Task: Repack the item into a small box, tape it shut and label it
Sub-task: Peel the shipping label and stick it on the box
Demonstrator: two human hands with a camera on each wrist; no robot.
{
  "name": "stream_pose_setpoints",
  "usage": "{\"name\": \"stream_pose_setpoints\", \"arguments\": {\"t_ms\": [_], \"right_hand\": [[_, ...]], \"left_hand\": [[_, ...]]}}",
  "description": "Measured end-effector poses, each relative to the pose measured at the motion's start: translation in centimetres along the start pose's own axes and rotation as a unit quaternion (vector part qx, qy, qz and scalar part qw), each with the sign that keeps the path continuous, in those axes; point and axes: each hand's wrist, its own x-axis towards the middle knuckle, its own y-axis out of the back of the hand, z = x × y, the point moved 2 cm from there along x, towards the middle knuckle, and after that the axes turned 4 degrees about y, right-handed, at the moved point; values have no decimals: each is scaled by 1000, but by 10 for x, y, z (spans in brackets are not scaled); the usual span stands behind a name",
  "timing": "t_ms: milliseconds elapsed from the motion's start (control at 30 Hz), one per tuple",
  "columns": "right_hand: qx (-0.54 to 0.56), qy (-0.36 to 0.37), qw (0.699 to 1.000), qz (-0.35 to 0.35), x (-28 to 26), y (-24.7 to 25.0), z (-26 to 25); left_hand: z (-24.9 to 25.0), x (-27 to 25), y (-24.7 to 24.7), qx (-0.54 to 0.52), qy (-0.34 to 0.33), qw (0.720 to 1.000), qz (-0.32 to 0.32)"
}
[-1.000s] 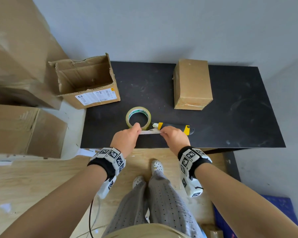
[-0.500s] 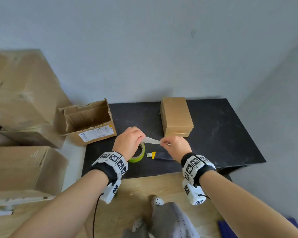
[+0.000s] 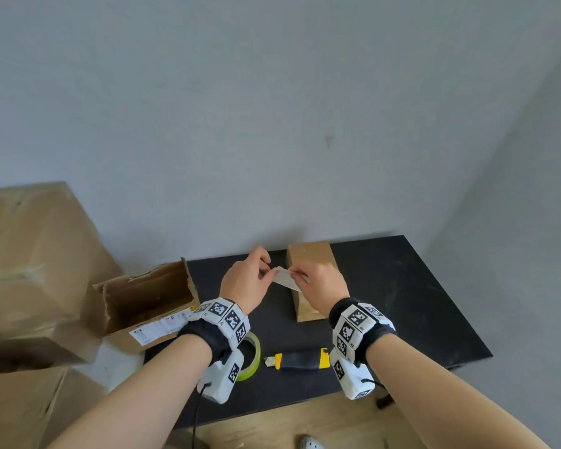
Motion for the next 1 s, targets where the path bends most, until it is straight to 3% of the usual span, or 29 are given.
{"name": "stream_pose_setpoints", "arguments": {"t_ms": [133, 267, 467, 767, 1000], "right_hand": [[13, -3, 1000, 15, 14, 8, 4], [36, 1, 999, 18, 23, 7, 7], [50, 22, 998, 14, 27, 0, 17], [68, 31, 997, 4, 28, -8, 38], [170, 14, 985, -25, 28, -11, 48]], "left_hand": [[-1, 18, -2, -53, 55, 996, -37], [2, 27, -9, -183, 134, 968, -109], [4, 34, -15, -277, 196, 935, -107], [8, 37, -32, -296, 219, 925, -96], [12, 38, -43, -277, 212, 934, -75]]}}
